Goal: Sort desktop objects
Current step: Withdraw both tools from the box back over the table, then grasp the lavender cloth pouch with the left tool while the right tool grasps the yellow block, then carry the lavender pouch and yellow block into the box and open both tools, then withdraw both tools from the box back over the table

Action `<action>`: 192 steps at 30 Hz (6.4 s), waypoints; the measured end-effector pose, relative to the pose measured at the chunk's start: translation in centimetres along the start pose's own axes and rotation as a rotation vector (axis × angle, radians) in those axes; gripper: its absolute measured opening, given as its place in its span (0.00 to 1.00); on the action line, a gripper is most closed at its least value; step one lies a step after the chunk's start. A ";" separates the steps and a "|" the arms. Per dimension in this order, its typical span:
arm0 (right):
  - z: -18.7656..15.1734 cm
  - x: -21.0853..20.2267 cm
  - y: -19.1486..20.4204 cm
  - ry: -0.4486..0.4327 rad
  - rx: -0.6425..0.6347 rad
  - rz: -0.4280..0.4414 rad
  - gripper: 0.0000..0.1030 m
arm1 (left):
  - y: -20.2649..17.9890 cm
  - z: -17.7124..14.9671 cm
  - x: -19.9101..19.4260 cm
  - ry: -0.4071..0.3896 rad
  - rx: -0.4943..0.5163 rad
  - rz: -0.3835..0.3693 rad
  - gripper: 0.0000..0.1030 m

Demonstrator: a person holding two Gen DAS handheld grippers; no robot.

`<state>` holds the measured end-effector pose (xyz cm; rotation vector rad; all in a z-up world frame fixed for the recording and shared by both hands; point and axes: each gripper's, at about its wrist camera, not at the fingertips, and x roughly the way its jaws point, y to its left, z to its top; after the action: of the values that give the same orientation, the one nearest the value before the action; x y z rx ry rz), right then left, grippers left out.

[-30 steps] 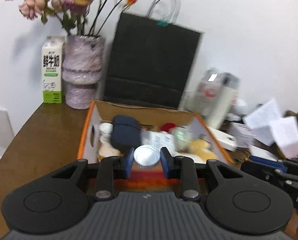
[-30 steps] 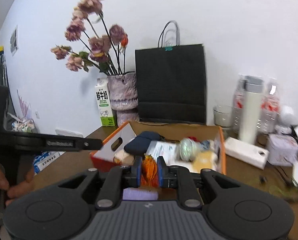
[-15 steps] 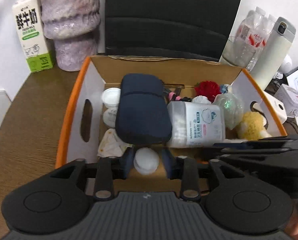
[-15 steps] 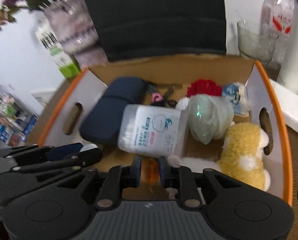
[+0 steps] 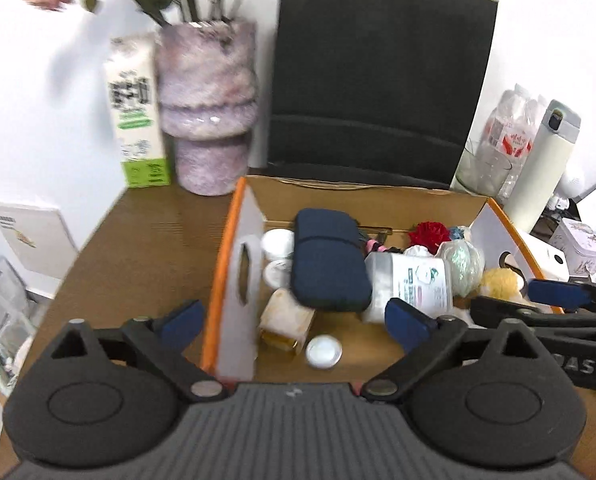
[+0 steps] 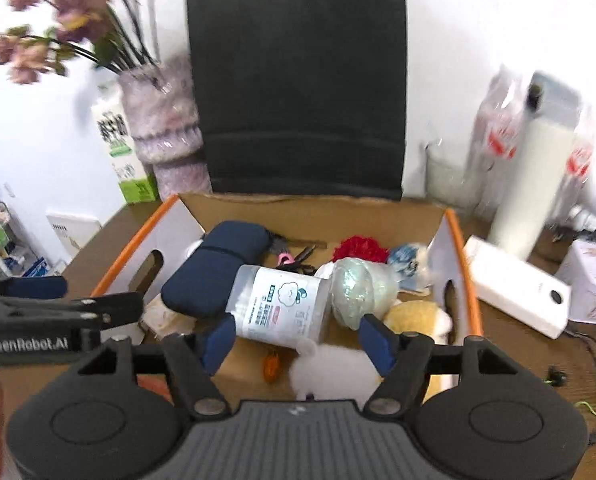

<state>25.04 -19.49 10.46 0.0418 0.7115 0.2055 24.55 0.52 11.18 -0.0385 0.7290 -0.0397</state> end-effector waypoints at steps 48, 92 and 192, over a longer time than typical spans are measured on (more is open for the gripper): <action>-22.6 -14.7 -2.3 -0.147 -0.049 -0.096 0.51 | -4.9 -21.9 -12.8 -0.184 0.100 -0.055 1.00; -28.1 -18.8 3.2 -0.161 0.017 0.040 0.28 | -4.8 -25.8 -18.2 -0.193 0.026 -0.151 0.08; -9.5 -11.8 0.0 -0.112 0.045 -0.042 0.86 | -2.4 -9.2 -9.4 -0.039 0.063 -0.049 0.99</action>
<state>10.13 -22.19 10.88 0.0804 0.6048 0.1455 11.34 -1.64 10.74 0.0028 0.6874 -0.1080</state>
